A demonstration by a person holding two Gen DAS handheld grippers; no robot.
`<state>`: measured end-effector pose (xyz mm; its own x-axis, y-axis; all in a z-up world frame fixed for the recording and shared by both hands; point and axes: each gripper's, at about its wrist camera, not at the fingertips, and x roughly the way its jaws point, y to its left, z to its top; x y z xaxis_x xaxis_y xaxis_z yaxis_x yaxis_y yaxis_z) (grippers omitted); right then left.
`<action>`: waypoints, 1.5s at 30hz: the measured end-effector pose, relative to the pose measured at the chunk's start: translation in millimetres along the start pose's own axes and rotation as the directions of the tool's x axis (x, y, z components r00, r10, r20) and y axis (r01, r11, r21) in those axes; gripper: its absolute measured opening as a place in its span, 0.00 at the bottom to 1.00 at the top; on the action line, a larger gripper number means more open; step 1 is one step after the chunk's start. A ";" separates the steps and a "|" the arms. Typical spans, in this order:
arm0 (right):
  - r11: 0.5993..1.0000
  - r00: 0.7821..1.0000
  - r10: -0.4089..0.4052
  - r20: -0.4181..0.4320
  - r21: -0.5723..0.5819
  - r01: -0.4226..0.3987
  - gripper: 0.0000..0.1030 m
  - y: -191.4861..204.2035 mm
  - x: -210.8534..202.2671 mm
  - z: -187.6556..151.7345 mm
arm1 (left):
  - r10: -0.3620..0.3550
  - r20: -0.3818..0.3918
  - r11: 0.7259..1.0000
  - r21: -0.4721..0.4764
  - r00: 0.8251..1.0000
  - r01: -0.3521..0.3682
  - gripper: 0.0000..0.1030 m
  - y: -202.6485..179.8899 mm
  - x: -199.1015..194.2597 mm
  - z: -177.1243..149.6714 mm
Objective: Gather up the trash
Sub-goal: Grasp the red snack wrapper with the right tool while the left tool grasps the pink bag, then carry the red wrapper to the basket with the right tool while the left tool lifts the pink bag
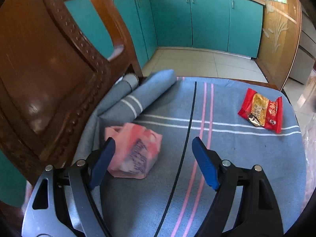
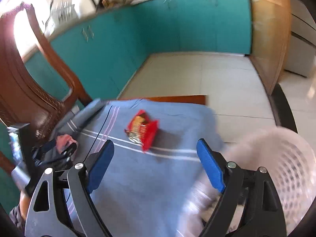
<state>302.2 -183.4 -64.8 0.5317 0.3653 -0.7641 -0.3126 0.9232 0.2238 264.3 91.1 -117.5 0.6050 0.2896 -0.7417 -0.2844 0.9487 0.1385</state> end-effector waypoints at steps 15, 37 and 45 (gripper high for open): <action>0.987 0.975 -0.161 -0.152 -0.049 0.155 0.81 27.9 135.4 17.6 | -0.007 0.016 0.994 0.106 1.000 0.005 0.63 -11.4 22.4 2.1; 0.995 1.000 0.018 -0.022 -0.098 -0.020 0.37 37.8 33.1 -9.5 | -0.222 0.078 0.961 -0.149 0.972 0.232 0.06 40.5 -35.7 -29.0; 0.988 1.000 0.001 0.018 -0.154 0.002 0.37 36.8 -5.1 -34.6 | -0.120 0.121 0.989 -0.066 0.985 0.128 0.06 16.1 -79.5 -41.4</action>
<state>260.7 -155.4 -73.6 0.5455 0.3681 -0.7530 -0.4291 0.8944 0.1264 180.8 78.1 -83.5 0.7201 0.1871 -0.6682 -0.2530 0.9675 -0.0018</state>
